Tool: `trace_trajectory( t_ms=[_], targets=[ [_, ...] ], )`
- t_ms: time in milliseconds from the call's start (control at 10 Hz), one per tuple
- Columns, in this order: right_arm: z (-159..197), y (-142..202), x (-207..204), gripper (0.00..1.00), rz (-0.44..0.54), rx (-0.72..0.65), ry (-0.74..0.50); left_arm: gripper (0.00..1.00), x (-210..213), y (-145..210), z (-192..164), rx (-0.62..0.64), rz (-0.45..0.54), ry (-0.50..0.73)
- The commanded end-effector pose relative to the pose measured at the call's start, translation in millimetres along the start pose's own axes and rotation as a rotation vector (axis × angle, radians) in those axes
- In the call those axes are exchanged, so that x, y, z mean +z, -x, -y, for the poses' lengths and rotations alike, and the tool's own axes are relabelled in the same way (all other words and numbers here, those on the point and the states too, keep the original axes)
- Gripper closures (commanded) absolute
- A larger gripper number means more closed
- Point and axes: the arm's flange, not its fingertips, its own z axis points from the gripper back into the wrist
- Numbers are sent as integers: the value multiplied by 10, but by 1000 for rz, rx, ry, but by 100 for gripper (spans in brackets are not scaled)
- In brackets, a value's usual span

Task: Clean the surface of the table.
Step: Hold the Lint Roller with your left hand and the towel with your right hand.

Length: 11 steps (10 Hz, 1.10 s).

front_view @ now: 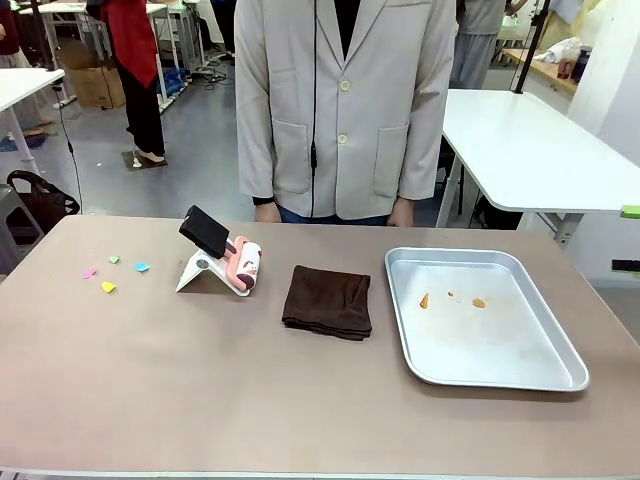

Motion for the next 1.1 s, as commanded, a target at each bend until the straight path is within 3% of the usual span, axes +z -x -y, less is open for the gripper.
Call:
trace_trajectory(
  t_ms=[0,400,500,700,900,1000],
  targets=[
    [-79,16,34,0,0,15,-20,0,17,-53,-56,10,-19,-3],
    [-32,23,20,0,-6,5,-2,0,3,-24,-69,18,-16,-14],
    [-166,63,-102,0,12,29,132,0,-56,-9,31,-64,-38,-50],
    [-619,125,-461,0,-31,150,234,0,-285,-85,368,-133,-128,-91],
    [-1105,203,-952,0,-7,236,367,0,-636,-94,774,-211,-251,-136],
    [-1402,274,-1376,0,-61,334,429,0,-922,-62,976,-277,-329,-196]
  ],
)
